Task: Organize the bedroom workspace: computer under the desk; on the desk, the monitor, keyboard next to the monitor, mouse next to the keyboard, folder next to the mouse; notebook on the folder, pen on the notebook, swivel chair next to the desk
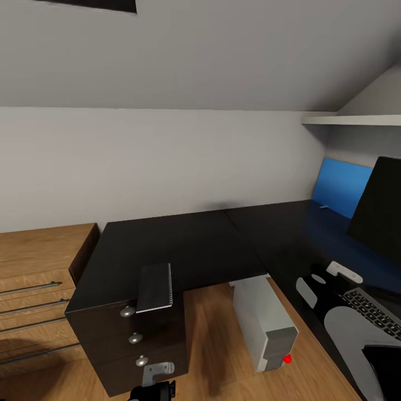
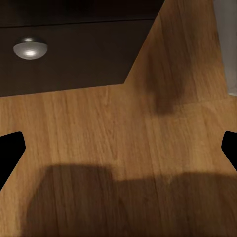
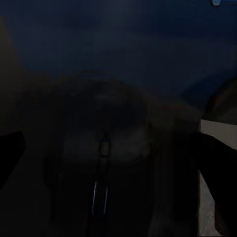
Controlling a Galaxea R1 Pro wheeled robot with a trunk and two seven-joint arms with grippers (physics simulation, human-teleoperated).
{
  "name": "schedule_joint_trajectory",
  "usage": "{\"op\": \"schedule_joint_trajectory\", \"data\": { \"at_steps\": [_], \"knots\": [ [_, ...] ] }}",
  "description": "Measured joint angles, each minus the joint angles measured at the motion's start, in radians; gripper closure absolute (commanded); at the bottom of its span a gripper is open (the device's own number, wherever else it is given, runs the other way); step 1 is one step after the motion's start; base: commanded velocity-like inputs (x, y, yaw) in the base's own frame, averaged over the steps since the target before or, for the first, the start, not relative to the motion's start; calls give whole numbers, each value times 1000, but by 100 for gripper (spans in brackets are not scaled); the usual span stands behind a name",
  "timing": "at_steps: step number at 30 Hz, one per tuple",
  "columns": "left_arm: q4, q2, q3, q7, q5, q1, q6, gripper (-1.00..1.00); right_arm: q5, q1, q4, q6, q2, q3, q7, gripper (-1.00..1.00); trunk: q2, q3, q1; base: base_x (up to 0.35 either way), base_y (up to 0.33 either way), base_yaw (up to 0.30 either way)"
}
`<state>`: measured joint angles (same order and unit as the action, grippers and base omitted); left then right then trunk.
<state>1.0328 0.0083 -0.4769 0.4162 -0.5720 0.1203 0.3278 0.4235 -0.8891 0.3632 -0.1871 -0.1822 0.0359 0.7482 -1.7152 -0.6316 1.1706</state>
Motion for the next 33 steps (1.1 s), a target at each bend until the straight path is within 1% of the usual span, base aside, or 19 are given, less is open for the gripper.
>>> {"op": "schedule_joint_trajectory", "data": {
  "at_steps": [18, 22, 24, 25, 29, 33],
  "knots": [
    [-1, 0, 0, 0, -2, 0, 0, -100, -3, 0, 5, -5, 0, 1, -4, -100, 0, 0, 0, 0, 0, 0],
    [-1, 0, 0, 0, -1, 0, 0, -100, -4, 0, 10, -7, 7, 4, -4, -100, 0, 0, 0, 0, 0, 2],
    [0, 1, 1, 0, -1, 0, 0, -100, -4, 0, 11, -8, 17, 5, -4, -100, 0, 0, 0, 0, 0, 99],
    [0, 1, 2, 0, -2, 0, 0, -100, -4, 0, 11, -8, 23, 4, -3, -100, 0, 0, 0, 0, 0, 163],
    [0, 1, 2, 0, -2, 0, 1, -100, -6, 0, 11, -8, 35, 4, -2, -100, 0, 0, 0, 0, 0, 220],
    [0, 1, 2, 1, -3, 0, 1, -100, -6, 0, 10, -8, 38, 4, -2, -100, 0, 0, 0, 0, 0, 260]
  ]
}}
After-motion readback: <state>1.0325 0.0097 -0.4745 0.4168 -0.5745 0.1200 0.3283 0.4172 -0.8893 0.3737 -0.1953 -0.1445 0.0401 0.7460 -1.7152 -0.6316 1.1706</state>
